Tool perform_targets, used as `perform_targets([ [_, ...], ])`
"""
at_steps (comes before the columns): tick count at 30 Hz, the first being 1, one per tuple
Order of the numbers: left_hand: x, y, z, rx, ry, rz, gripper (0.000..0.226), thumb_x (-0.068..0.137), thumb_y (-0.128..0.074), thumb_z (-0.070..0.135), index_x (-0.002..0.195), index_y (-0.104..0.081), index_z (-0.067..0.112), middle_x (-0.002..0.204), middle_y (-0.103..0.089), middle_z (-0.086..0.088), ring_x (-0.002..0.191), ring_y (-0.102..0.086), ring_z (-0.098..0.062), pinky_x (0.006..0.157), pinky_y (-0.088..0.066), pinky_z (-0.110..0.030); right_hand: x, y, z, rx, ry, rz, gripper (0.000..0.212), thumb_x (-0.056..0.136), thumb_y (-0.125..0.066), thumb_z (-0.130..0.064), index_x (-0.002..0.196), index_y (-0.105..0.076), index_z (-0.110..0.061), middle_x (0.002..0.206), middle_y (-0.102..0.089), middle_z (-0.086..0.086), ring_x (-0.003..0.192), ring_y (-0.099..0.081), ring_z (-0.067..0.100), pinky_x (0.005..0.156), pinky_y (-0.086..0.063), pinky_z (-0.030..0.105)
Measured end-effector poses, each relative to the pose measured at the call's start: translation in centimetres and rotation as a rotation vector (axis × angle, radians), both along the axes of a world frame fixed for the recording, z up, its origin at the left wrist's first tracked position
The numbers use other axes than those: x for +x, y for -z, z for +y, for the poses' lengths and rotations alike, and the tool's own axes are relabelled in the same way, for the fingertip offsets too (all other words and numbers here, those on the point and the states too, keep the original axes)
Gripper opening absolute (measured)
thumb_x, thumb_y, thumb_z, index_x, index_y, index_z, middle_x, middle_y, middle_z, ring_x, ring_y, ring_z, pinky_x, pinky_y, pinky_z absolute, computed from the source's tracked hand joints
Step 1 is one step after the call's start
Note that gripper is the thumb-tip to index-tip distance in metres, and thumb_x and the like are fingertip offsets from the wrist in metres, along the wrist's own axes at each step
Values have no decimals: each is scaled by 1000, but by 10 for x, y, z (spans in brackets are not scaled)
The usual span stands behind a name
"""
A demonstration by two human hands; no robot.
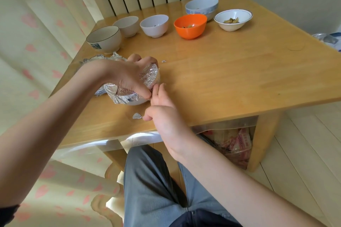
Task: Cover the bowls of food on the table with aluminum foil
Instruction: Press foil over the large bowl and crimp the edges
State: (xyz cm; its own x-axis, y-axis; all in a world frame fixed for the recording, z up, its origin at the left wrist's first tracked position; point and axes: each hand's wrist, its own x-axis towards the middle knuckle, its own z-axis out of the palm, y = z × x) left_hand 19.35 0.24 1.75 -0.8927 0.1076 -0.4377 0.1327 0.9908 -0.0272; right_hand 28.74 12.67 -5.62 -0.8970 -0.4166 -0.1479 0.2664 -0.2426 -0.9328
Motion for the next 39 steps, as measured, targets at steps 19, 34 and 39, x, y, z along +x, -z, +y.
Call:
perform_targets([
  [19, -1, -1, 2, -19, -62, -21, 116, 55, -77, 62, 145, -6, 46, 148, -16, 0, 127, -39, -35, 98, -35, -40, -50, -10, 10, 109, 41, -10, 93, 75, -39, 12, 152, 4, -17, 159, -12, -7, 144, -18, 13, 117, -17, 34],
  [34, 6, -13, -29, -20, 124, -95, 135, 55, -88, 52, 134, 20, 70, 159, 21, 17, 149, 11, -18, 118, -13, -45, -3, 11, 15, 117, 67, 133, 75, 88, -29, 17, 151, -12, -20, 151, -34, -8, 89, -54, -22, 60, -37, 6],
  [39, 7, -8, -27, 29, 159, -33, 122, 64, -88, 35, 137, 4, 67, 152, 1, 24, 147, -7, -18, 113, -26, -42, -4, 18, 4, 66, 52, 180, 78, 87, -28, 16, 152, -7, -22, 153, -27, -12, 122, -44, -1, 75, -37, 16],
])
